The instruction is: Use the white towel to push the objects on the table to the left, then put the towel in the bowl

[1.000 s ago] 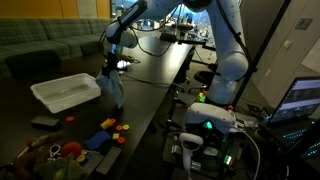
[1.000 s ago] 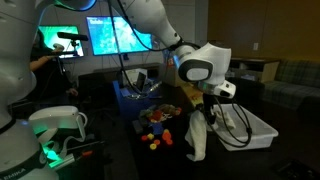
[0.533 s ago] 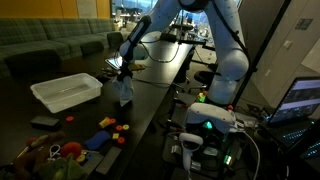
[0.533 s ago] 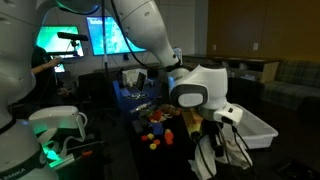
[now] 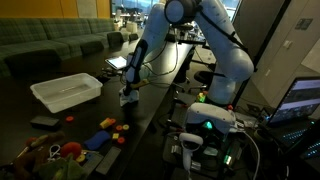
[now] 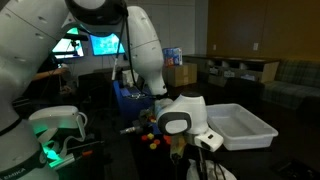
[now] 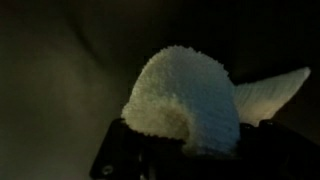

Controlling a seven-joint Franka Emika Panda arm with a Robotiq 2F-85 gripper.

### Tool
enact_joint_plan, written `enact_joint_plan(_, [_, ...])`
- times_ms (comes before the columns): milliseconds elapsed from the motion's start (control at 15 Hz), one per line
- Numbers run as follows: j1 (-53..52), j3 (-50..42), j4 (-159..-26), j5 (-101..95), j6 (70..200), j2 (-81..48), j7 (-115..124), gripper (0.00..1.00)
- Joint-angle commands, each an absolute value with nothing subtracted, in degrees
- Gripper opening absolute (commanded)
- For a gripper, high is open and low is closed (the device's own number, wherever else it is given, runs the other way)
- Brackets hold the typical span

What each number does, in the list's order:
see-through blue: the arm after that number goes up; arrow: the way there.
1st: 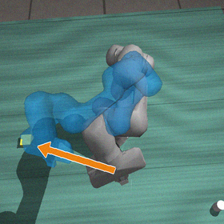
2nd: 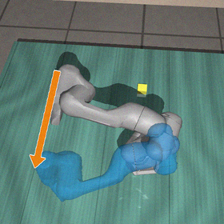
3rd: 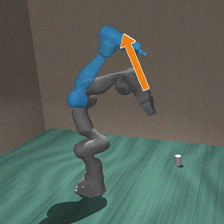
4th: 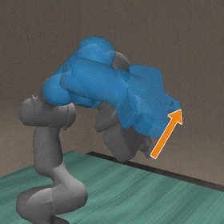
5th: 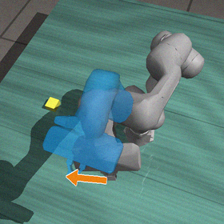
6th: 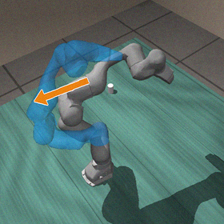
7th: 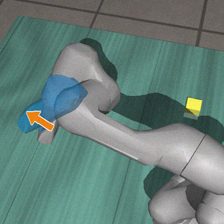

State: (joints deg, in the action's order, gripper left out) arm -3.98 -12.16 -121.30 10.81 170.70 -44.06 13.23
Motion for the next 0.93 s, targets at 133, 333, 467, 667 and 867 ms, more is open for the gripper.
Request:
enact_joint_plan(133, [-16.99, -14.69, -121.91, 11.00, 169.51, -49.82, 25.02, 0.00])
enact_joint_plan(333, [-22.03, -13.44, -121.85, 10.79, 167.12, -49.54, 28.17, 0.00])
enact_joint_plan(467, [-25.24, -12.64, -120.89, 10.30, 164.76, -49.50, 30.01, 0.00])
enact_joint_plan(667, [-28.15, -10.36, -119.47, 9.69, 161.07, -48.72, 31.41, 0.00])
enact_joint_plan(867, [-30.14, -7.78, -117.09, 9.25, 158.16, -48.54, 32.53, 0.00])
